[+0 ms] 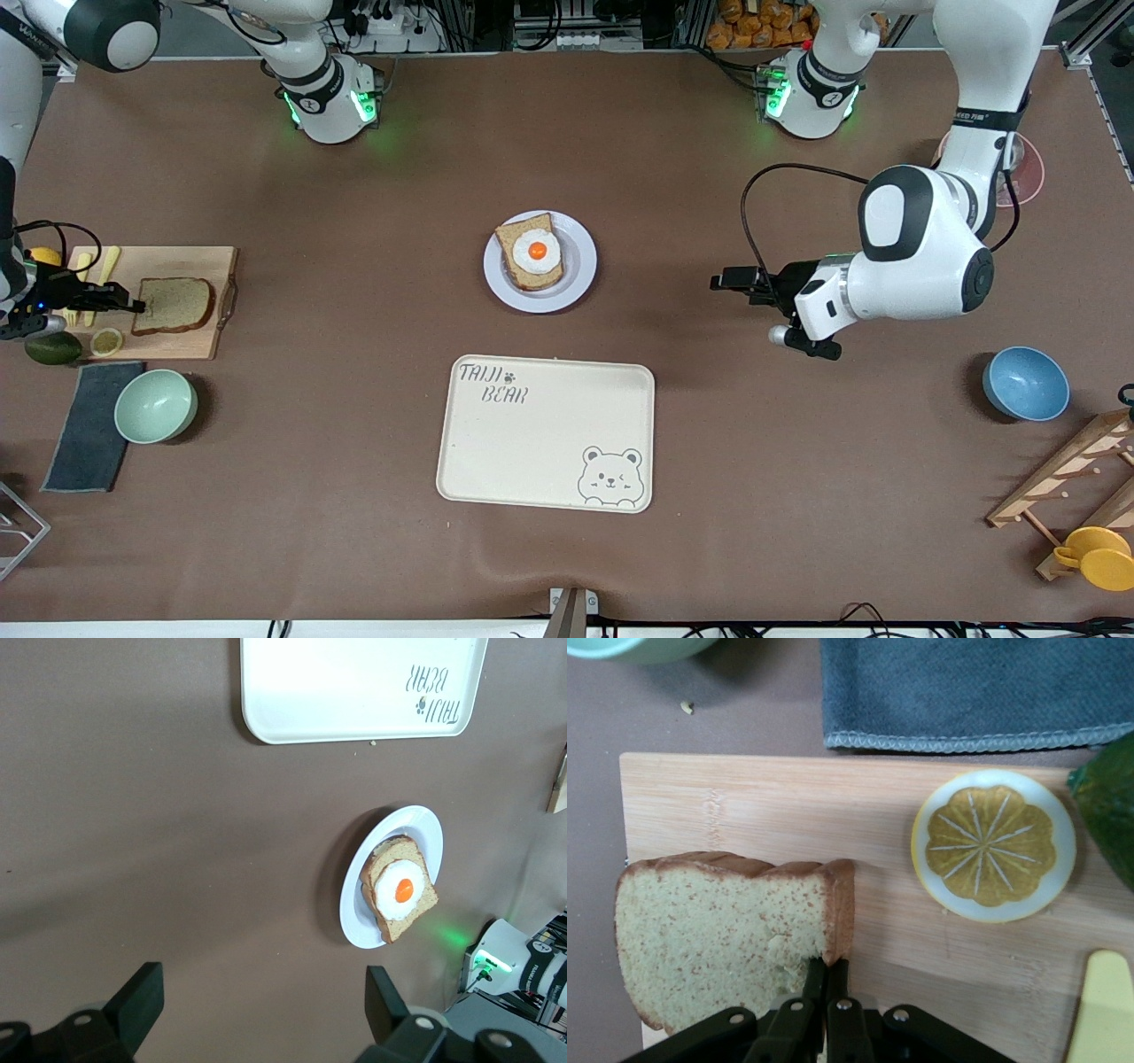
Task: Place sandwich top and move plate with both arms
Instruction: 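Lift the bread slice with the right gripper and carry it toward the plate, then lay the bread on the egg toast while the left gripper nears the plate, then grasp the plate rim with the left gripper while the right gripper withdraws, then slide the plate onto the white bear tray with the left gripper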
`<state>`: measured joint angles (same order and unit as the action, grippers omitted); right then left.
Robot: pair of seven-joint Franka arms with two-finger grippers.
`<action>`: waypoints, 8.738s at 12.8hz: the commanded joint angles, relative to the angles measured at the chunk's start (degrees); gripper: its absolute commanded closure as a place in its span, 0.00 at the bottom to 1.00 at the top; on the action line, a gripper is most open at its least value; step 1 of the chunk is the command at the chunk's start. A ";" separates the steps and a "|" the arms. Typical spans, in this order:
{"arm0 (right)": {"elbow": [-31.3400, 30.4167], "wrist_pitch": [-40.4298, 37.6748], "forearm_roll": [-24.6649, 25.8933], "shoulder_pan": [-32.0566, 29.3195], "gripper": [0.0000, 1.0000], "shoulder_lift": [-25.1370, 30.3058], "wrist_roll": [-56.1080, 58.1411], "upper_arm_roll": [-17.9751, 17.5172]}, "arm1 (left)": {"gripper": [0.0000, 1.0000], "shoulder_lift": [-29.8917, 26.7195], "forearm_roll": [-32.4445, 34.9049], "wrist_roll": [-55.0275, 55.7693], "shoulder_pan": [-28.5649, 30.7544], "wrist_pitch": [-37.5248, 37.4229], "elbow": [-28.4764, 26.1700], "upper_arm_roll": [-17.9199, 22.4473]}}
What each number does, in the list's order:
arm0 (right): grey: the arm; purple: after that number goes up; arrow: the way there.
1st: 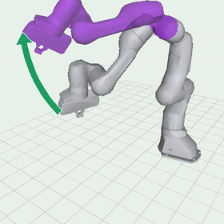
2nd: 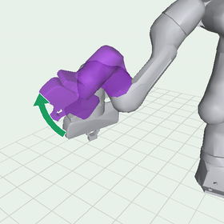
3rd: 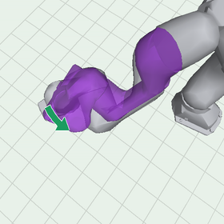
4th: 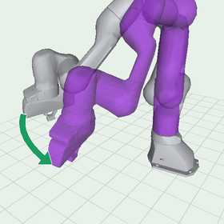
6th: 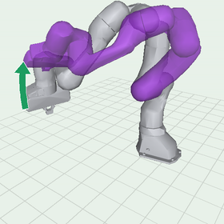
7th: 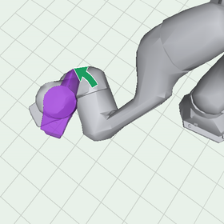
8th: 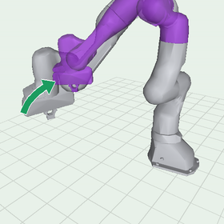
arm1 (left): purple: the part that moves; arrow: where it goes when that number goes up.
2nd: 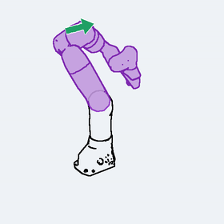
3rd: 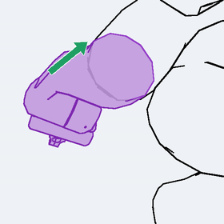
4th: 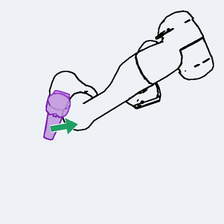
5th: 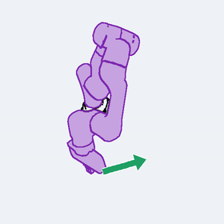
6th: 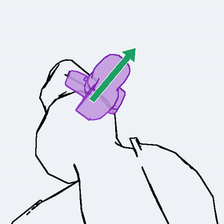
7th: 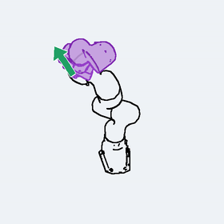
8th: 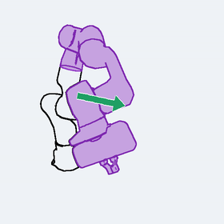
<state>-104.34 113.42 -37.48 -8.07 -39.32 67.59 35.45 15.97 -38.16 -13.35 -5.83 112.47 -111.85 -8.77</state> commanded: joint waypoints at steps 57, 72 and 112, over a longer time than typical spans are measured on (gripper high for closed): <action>-22.95 19.69 -6.83 2.62 0.00 23.93 -74.28 -64.23 | 0.00 11.45 -20.90 -12.84 -5.31 14.68 -4.43 -9.33; 9.41 -33.34 26.50 3.50 0.00 29.54 -60.60 -30.44 | 0.00 17.17 -44.90 -27.87 -15.26 23.14 -7.68 -9.24; 15.04 -27.11 38.27 5.17 0.00 39.14 -72.52 -38.53 | 1.00 15.66 -68.72 -30.52 -9.11 33.84 3.02 -9.15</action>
<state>-90.53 86.97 -0.35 -2.99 0.88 -4.93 -2.84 29.52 -104.41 -45.03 -14.24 142.65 -113.85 -17.49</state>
